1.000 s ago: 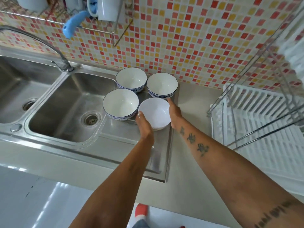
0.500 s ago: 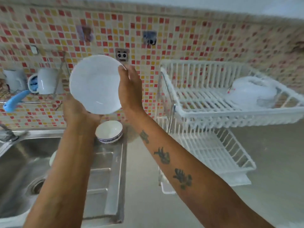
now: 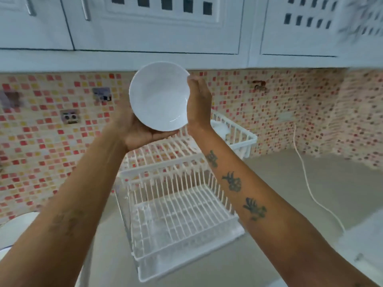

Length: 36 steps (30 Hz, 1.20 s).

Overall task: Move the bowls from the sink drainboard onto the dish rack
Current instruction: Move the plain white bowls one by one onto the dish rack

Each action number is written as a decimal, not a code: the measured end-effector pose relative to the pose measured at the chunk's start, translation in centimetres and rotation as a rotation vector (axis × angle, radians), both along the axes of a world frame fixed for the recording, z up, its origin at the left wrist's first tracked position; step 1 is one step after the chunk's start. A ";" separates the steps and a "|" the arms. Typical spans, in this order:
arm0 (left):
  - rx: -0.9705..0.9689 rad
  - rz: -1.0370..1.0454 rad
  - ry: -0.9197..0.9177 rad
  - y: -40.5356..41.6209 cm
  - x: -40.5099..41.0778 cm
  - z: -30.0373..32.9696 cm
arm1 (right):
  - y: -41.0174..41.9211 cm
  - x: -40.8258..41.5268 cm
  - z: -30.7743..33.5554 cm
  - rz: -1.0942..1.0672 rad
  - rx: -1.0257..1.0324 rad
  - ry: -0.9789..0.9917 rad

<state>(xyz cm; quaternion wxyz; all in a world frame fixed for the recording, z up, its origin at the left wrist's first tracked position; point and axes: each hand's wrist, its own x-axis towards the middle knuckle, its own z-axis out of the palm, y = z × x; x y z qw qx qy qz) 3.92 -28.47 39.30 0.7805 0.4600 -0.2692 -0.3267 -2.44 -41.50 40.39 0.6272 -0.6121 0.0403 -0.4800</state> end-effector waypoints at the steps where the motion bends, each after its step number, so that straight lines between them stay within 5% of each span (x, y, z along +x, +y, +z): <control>1: 0.016 0.012 -0.042 -1.3 0.1 0.2 | -1.7 -0.5 -0.2 -0.004 0.001 0.017; 5: 0.145 0.190 -0.219 -6.0 0.1 0.6 | -7.2 -2.6 -1.2 -0.061 0.008 0.044; 11: 0.354 0.571 -0.784 -11.2 -0.1 -0.7 | -11.9 -4.5 -1.9 -0.072 -0.144 0.138; 17: 0.582 0.576 -1.205 -15.1 1.0 -3.6 | -14.4 -2.4 -2.7 -0.067 -0.270 0.364; 26: 0.748 0.512 -1.374 -17.7 2.2 -6.0 | -15.8 1.2 -6.0 -0.177 -0.419 0.577; 36: 0.848 0.536 -1.351 -17.8 2.5 -6.4 | -16.0 2.0 -6.8 -0.152 -0.443 0.677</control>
